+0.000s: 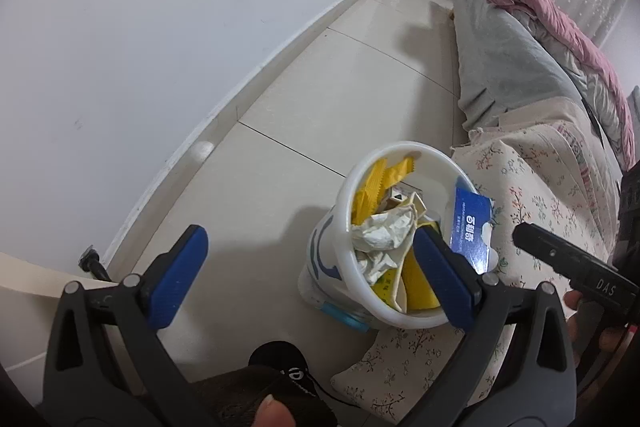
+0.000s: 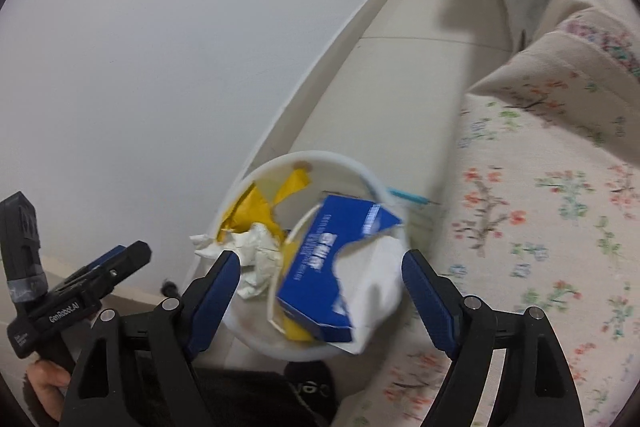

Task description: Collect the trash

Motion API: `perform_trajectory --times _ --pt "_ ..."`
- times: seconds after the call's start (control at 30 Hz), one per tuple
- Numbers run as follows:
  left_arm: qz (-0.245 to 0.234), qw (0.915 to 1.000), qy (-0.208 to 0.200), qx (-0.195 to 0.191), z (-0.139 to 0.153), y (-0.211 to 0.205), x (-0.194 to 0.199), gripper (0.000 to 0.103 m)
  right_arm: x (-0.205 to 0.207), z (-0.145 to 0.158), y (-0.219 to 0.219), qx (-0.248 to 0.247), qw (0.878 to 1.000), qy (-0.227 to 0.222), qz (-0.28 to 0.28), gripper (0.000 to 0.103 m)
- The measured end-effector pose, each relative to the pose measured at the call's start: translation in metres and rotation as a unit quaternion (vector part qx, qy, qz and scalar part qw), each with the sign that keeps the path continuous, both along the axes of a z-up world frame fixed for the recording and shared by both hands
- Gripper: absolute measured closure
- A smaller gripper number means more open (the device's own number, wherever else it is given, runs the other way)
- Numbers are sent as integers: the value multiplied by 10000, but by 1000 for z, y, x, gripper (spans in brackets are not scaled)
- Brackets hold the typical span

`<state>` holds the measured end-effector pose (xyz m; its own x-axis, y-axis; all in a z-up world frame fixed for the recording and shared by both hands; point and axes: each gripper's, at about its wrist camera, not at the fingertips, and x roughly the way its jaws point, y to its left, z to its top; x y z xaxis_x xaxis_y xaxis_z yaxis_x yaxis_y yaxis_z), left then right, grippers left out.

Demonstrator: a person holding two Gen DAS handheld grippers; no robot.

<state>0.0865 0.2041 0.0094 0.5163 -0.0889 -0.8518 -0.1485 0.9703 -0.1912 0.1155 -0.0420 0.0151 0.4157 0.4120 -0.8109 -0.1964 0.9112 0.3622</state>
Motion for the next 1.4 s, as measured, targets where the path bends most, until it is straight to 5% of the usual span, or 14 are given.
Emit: perform_trajectory --times 0.67,1.17,1.4 --pt "-1345 9909 -104 29 16 -112 -40 1 -111 55 -110 -930 9848 -447 -1398 18" --pt "-1869 9812 -306 374 32 -178 -95 1 -206 52 -152 -1330 9525 -1010 -2547 17" --pt "-1882 9790 -510 592 34 -192 -105 1 -221 40 -149 -1770 9419 -1080 -2644 17"
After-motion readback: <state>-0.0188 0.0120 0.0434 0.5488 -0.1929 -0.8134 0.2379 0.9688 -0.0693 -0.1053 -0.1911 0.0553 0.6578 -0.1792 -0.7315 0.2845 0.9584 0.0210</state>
